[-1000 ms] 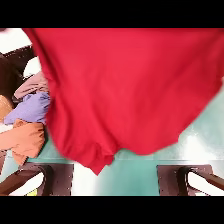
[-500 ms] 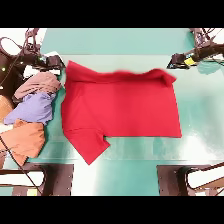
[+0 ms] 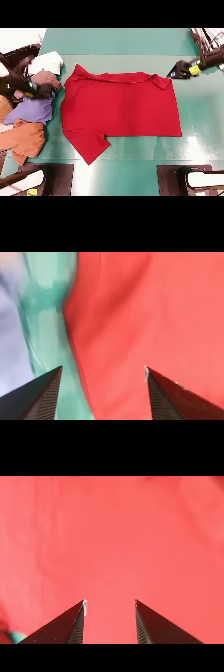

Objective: Fold the shirts.

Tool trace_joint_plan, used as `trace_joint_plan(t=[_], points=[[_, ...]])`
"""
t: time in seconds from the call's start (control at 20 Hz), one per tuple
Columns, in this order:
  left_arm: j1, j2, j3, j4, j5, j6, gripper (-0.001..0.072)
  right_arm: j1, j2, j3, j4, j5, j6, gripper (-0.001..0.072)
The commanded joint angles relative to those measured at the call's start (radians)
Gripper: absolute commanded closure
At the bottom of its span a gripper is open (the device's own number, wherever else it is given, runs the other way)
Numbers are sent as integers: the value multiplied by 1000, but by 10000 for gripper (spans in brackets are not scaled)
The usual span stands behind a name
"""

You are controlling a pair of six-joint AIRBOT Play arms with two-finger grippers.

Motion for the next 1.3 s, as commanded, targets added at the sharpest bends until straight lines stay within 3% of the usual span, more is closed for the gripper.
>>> trace_joint_plan(t=[0.0,0.15,0.45,0.5,0.55,0.6,0.65,0.75,0.8,0.85,1.0,1.15,1.2,1.25], points=[[9,174,-349,-22,39,-17,98,-28,161,-260,21,-62,-16,349],[5,212,-510,-123,103,-8,98,-50,254,-388,22,-98,-16,349],[-113,212,-583,-128,241,-44,100,-114,396,-504,20,-106,-15,349],[-129,212,-583,-127,241,-43,247,-137,422,-531,20,-103,-16,349],[-142,212,-583,-127,243,-42,455,-164,446,-559,19,-93,-16,349],[-145,212,-582,-127,254,-43,616,-200,472,-598,17,-89,-16,349],[-143,212,-578,-125,257,-43,679,-241,497,-644,6,-82,-16,349],[-140,212,-537,-125,235,-43,680,-341,542,-746,-38,-67,-15,344],[-140,212,-503,-125,215,-43,680,-393,558,-798,-58,-60,-15,275],[-140,212,-472,-126,200,-42,680,-454,570,-857,-72,-54,-14,150],[-140,212,-402,-127,182,-42,680,-597,568,-1022,-58,-65,-14,160],[-140,212,-391,-127,180,-42,680,-619,504,-1126,-56,-119,-14,164],[-140,212,-391,-127,179,-42,680,-608,482,-1139,-48,-153,-15,253],[-140,212,-391,-127,181,-42,679,-589,459,-1145,-13,-189,-15,288]])
